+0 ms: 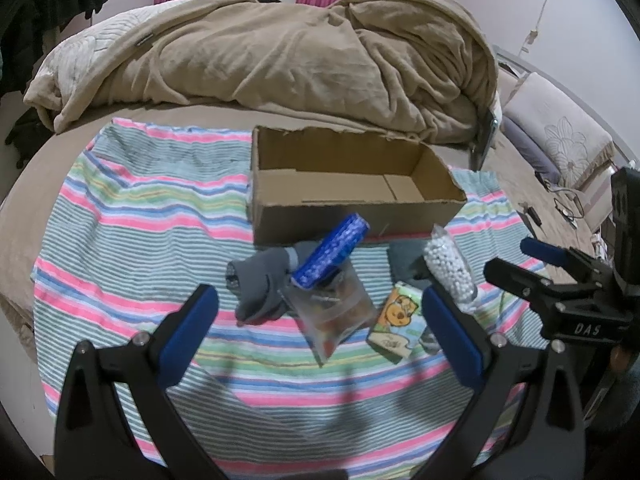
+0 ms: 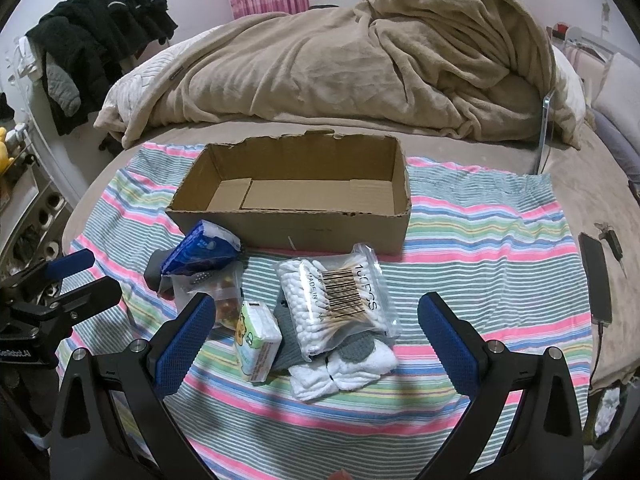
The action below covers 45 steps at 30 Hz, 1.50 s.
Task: Organize objects
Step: 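Grasp the blue cylindrical packet with the left gripper while the right gripper grasps the cotton swab bag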
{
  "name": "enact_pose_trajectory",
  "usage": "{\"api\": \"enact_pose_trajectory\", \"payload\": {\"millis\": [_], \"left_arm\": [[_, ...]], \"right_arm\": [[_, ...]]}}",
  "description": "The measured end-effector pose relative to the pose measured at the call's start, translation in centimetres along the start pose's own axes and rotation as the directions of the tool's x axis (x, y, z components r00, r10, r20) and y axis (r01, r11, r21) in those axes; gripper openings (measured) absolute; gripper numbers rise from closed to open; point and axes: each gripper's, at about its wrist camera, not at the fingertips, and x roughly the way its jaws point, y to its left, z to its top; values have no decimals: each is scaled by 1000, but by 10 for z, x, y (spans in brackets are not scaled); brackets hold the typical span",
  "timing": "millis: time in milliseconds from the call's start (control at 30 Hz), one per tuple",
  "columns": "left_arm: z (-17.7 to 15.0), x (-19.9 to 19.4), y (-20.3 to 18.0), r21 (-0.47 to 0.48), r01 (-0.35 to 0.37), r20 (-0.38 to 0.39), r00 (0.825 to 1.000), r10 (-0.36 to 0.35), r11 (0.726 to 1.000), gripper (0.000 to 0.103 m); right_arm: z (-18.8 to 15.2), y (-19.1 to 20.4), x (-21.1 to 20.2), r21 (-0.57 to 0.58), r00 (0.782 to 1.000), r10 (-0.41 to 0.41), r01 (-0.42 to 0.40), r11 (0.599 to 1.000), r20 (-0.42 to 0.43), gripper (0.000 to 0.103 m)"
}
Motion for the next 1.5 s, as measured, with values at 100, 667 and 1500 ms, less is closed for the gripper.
{"api": "enact_pose_trajectory", "payload": {"millis": [100, 667, 1500], "left_arm": [[1, 4, 1, 0, 2, -7, 1000, -2, 1000, 102], [9, 50, 8, 36, 12, -57, 998, -10, 999, 86], [13, 99, -7, 113, 97, -118, 989, -84, 989, 34]], "right_arm": [[2, -2, 3, 2, 1000, 2, -2, 1000, -5, 103], [5, -15, 35, 21, 998, 17, -16, 1000, -57, 103], [-1, -39, 86, 108, 981, 153, -141, 984, -118, 74]]}}
